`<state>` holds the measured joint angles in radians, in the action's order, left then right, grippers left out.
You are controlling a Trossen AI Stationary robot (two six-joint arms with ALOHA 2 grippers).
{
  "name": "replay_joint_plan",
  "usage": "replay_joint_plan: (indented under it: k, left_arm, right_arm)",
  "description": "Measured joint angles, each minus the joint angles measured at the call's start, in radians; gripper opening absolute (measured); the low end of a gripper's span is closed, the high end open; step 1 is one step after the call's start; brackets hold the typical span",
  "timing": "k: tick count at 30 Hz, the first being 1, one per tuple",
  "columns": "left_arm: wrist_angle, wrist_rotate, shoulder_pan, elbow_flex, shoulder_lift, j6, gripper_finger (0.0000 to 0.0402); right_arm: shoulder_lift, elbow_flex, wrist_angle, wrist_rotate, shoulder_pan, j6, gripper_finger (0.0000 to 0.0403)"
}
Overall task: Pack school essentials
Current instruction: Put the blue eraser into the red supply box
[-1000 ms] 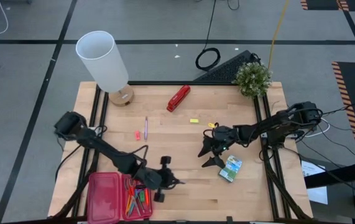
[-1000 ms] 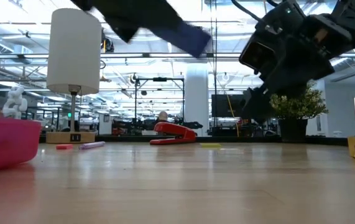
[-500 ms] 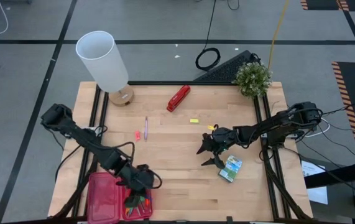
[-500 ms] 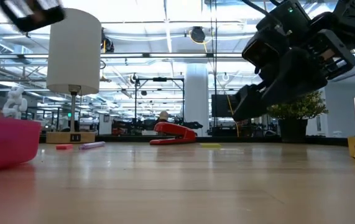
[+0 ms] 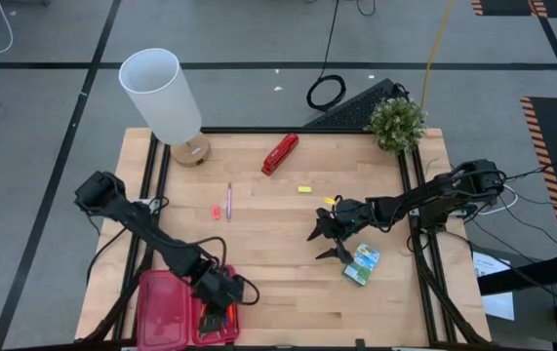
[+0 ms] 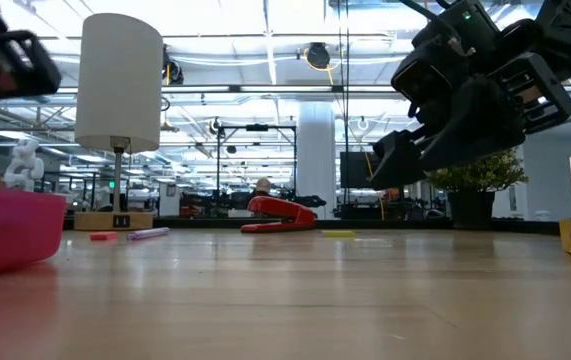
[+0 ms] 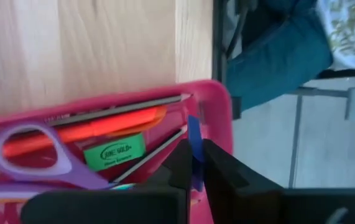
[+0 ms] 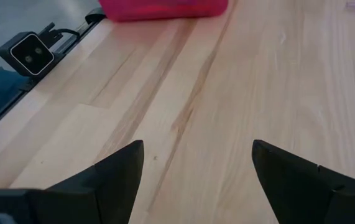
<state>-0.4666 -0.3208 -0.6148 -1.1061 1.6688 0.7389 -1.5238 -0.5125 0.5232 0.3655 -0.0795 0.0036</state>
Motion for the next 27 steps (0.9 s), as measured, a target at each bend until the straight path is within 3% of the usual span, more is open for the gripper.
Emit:
replay_joint_plan:
  k: [10,19,22,27]
  left_arm:
    - [0.006,-0.037,-0.021,0.0,0.12,-0.004,0.0045]
    - [-0.011,0.06,-0.019,0.0,0.127,0.049,0.005]
    - [-0.036,0.067,-0.021,0.0,0.127,0.056,0.0075]
    - [-0.052,0.084,-0.021,0.0,0.122,0.076,0.0151]
  right_arm:
    - [0.0,0.0,0.003,-0.002,0.0,0.002,0.0294]
    - [0.0,0.0,0.012,-0.01,0.0,0.002,0.0294]
    - [0.0,0.0,0.011,-0.061,0.0,0.002,0.0294]
    - [0.0,0.0,0.011,-0.107,0.0,0.017,0.0294]
